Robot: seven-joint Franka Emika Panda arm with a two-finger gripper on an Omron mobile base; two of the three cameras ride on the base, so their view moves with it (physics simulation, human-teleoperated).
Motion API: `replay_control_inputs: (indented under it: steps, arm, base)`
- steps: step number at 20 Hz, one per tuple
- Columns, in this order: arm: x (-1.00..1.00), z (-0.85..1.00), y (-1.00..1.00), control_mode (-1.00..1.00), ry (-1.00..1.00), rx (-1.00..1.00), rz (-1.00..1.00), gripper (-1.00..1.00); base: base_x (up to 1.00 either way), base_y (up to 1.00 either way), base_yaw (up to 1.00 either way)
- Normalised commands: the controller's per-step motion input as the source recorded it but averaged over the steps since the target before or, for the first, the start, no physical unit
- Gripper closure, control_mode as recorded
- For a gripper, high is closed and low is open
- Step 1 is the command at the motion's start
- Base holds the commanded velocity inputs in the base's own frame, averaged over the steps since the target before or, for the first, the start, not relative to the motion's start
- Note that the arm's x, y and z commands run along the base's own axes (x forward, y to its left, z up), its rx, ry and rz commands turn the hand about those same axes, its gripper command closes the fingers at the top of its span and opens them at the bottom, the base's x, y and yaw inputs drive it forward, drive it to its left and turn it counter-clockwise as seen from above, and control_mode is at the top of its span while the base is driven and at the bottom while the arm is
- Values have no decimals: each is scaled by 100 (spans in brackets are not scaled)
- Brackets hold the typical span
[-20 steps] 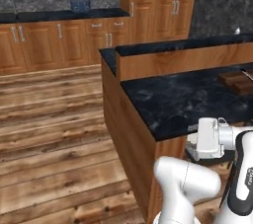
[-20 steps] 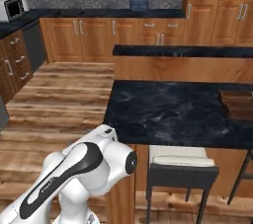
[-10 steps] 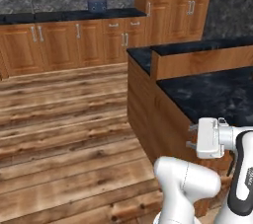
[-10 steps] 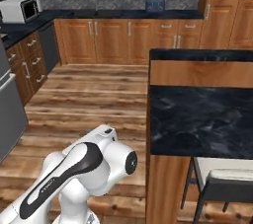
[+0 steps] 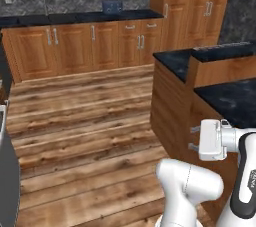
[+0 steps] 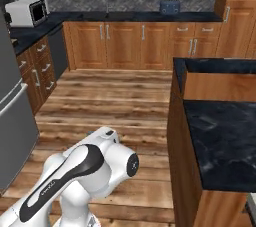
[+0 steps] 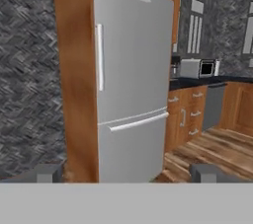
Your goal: Place the drinks on the dining counter in a tight cluster.
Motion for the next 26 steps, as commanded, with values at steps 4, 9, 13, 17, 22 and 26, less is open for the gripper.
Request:
replay_control_inputs:
  steps: [4, 9, 13, 17, 22, 26]
  arm:
    - [0, 0, 0, 100, 0, 0, 0, -100]
    - [0, 0, 0, 100, 0, 0, 0, -100]
    - [0, 0, 0, 100, 0, 0, 0, -100]
    - [0, 0, 0, 100, 0, 0, 0, -100]
    - [0, 0, 0, 100, 0, 0, 0, -100]
    - [0, 0, 0, 100, 0, 0, 0, -100]
  base:
    - [67, 63, -4]
    - [68, 62, -4]
    - [69, 60, -5]
    - [71, 53, -12]
    - [72, 50, -16]
    - [74, 47, -21]
